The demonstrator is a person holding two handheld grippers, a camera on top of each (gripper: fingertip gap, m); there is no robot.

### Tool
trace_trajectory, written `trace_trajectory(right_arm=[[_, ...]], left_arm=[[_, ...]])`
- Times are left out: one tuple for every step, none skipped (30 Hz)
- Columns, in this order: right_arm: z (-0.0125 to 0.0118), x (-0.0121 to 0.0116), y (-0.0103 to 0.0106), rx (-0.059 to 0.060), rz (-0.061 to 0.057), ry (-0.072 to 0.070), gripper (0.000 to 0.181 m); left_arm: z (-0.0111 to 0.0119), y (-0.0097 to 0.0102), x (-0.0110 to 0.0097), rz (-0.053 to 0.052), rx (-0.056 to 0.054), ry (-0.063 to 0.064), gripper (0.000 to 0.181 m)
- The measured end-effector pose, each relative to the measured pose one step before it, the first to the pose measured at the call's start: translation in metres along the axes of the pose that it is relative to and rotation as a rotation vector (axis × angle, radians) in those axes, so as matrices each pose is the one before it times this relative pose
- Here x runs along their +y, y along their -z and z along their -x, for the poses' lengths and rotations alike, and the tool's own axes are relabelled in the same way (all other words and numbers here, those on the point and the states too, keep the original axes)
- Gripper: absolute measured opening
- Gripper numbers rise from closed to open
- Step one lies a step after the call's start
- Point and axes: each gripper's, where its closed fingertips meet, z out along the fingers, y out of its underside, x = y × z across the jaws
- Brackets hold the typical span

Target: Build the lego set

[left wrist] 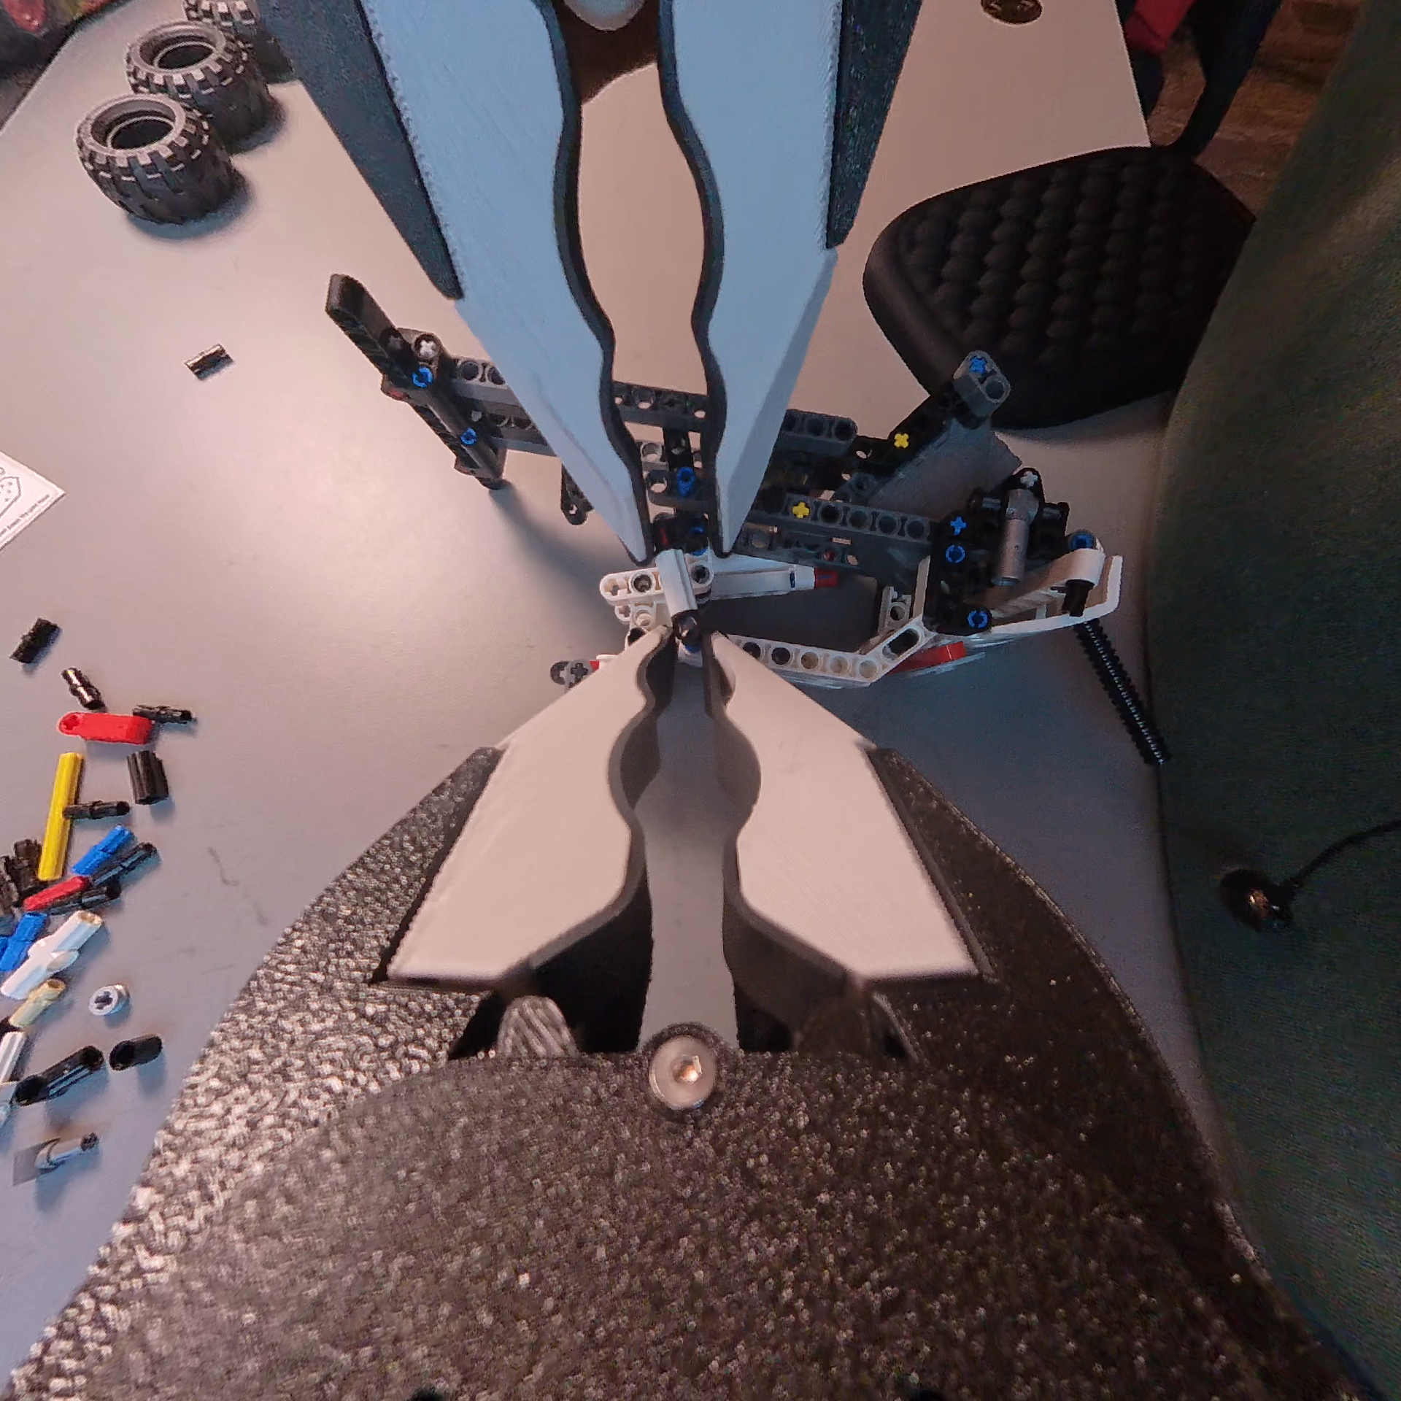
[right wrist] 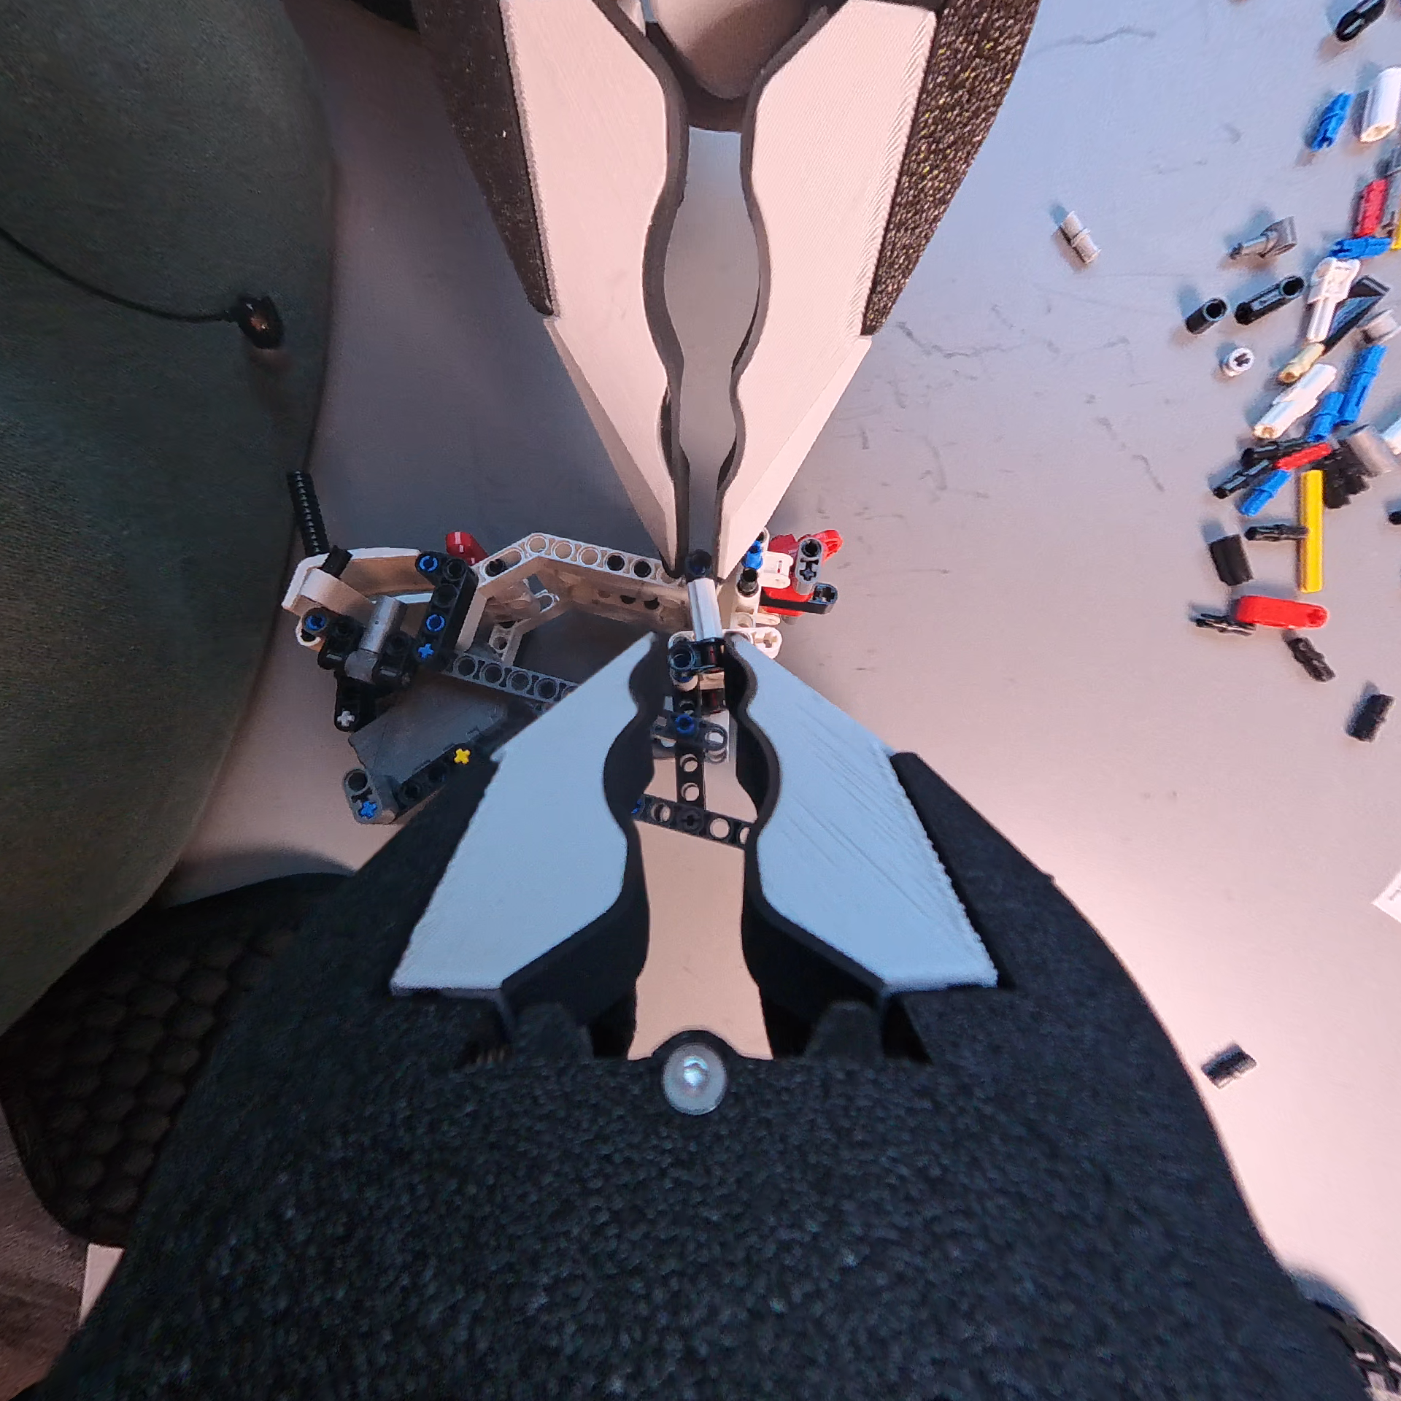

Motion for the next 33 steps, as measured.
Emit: trace_trajectory(right_arm=[[0.00020, -0.00005, -0.00007, -0.0002, 0.0022, 0.0014, 0.014], [0.00009, 0.00005, -0.00011, 0.0044, 0.0047, 0.0074, 0.014], [0.00000, -0.00007, -0.00015, 0.0110, 0.0049, 0.0157, 0.014], [-0.00017, 0.00007, -0.00015, 0.0144, 0.0061, 0.0181, 0.014], [-0.00025, 0.00010, -0.00029, 0.0167, 0.0073, 0.0179, 0.014], [0.00017, -0.00005, -0.00015, 0.0175, 0.0052, 0.0195, 0.014], [0.00025, -0.00010, -0.00030, 0.0162, 0.0041, 0.0152, 0.014], [0.00008, 0.00010, -0.00045, 0.0171, 0.0041, 0.0132, 0.014], [0.00002, -0.00010, -0.00015, 0.0166, 0.0009, 0.0126, 0.014], [-0.00002, -0.00001, -0.00010, 0.0140, 0.0005, 0.0086, 0.014], [-0.00005, -0.00015, -0.00006, 0.0121, 0.0006, 0.0070, 0.014], [-0.00003, -0.00006, -0.00009, 0.0116, 0.0001, 0.0083, 0.014], [0.00003, -0.00015, -0.00011, 0.0114, 0.0005, 0.0075, 0.014], [0.00004, -0.00020, -0.00010, 0.0110, 0.0002, 0.0082, 0.014], [0.00019, 0.00007, -0.00014, 0.0111, 0.0014, 0.0075, 0.014], [0.00016, 0.00001, 0.00005, 0.0097, -0.0006, 0.0073, 0.014], [0.00019, -0.00004, -0.00010, 0.0078, -0.0030, 0.0003, 0.014], [0.00004, -0.00006, 0.00003, 0.0040, -0.0049, -0.0049, 0.014], [0.00023, -0.00019, 0.00022, -0.0012, -0.0067, -0.0117, 0.014], [0.00016, -0.00032, 0.00018, -0.0063, -0.0088, -0.0179, 0.014], [0.00017, -0.00056, 0.00041, -0.0114, -0.0121, -0.0228, 0.014], [0.00013, -0.00120, 0.00096, -0.0169, -0.0174, -0.0287, 0.014], [0.00008, -0.00170, 0.00130, -0.0199, -0.0202, -0.0322, 0.015], [-0.00003, -0.00092, 0.00121, -0.0198, -0.0141, -0.0292, 0.016], [-0.00015, 0.00045, 0.00081, -0.0174, -0.0045, -0.0212, 0.016], [-0.00111, 0.00011, 0.00063, -0.0097, -0.0071, -0.0147, 0.017], [0.00041, 0.00032, 0.00032, -0.0179, -0.0035, -0.0161, 0.017], [0.00121, 0.00052, 0.00001, -0.0218, 0.0004, -0.0189, 0.017], [0.00076, 0.00061, -0.00040, -0.0161, 0.0015, -0.0138, 0.017], [-0.00026, 0.00008, -0.00041, -0.0048, -0.0009, -0.0065, 0.016], [-0.00038, 0.00000, -0.00032, -0.0014, 0.0015, -0.0021, 0.015], [0.00006, -0.00017, -0.00004, -0.0013, 0.0022, 0.0020, 0.015], [0.00020, -0.00020, -0.00008, -0.0006, 0.0017, 0.0035, 0.014]], left_arm=[[-0.00015, -0.00004, 0.00001, -0.0012, -0.0024, -0.0039, 0.006], [-0.00023, -0.00003, -0.00002, -0.0030, -0.0005, -0.0002, 0.006], [-0.00003, -0.00001, 0.00003, -0.0052, 0.0012, 0.0041, 0.006], [-0.00002, -0.00003, -0.00010, -0.0076, 0.0028, 0.0074, 0.006], [-0.00017, 0.00001, -0.00015, -0.0094, 0.0051, 0.0115, 0.006], [-0.00071, 0.00012, -0.00017, -0.0110, 0.0110, 0.0152, 0.006], [-0.00118, 0.00038, -0.00039, -0.0135, 0.0176, 0.0206, 0.006], [-0.00113, 0.00069, -0.00070, -0.0176, 0.0202, 0.0279, 0.007], [-0.00069, 0.00117, -0.00160, -0.0231, 0.0166, 0.0304, 0.009], [0.00012, 0.00152, -0.00241, -0.0256, 0.0104, 0.0295, 0.012], [0.00000, 0.00129, -0.00213, -0.0204, 0.0073, 0.0231, 0.013], [-0.00064, 0.00041, -0.00121, -0.0113, 0.0065, 0.0130, 0.012], [-0.00072, -0.00044, -0.00027, -0.0032, 0.0016, 0.0037, 0.011], [0.00006, -0.00101, 0.00055, 0.0035, -0.0066, -0.0029, 0.008], [0.00027, -0.00097, 0.00047, 0.0025, -0.0099, -0.0063, 0.007], [-0.00005, -0.00049, 0.00010, 0.0012, -0.0074, -0.0055, 0.007], [-0.00011, -0.00015, 0.00019, 0.0027, -0.0061, -0.0077, 0.007], [-0.00006, -0.00001, 0.00023, 0.0029, -0.0070, -0.0117, 0.007], [-0.00003, -0.00006, 0.00017, 0.0039, -0.0072, -0.0134, 0.007], [-0.00012, 0.00006, 0.00013, 0.0059, -0.0055, -0.0120, 0.007], [0.00009, 0.00013, 0.00008, 0.0059, -0.0051, -0.0108, 0.007], [0.00053, 0.00021, 0.00033, 0.0056, -0.0079, -0.0135, 0.006], [0.00040, 0.00034, 0.00015, 0.0049, -0.0053, -0.0128, 0.006], [-0.00010, 0.00020, 0.00032, 0.0042, -0.0019, -0.0107, 0.006], [-0.00051, 0.00003, 0.00014, 0.0037, 0.0008, -0.0086, 0.006], [-0.00018, 0.00012, 0.00014, 0.0025, 0.0001, -0.0052, 0.006], [-0.00001, 0.00005, 0.00018, 0.0014, 0.0006, -0.0040, 0.006], [-0.00024, 0.00008, 0.00017, 0.0009, 0.0014, -0.0033, 0.006], [-0.00010, 0.00001, 0.00022, 0.0006, 0.0002, -0.0049, 0.006], [-0.00003, -0.00003, 0.00015, 0.0000, -0.0010, -0.0054, 0.006], [-0.00001, -0.00011, 0.00017, -0.0003, -0.0006, -0.0043, 0.006], [0.00002, 0.00003, 0.00020, -0.0007, 0.0003, -0.0034, 0.006], [0.00010, -0.00004, 0.00025, -0.0010, 0.0003, -0.0044, 0.006]])
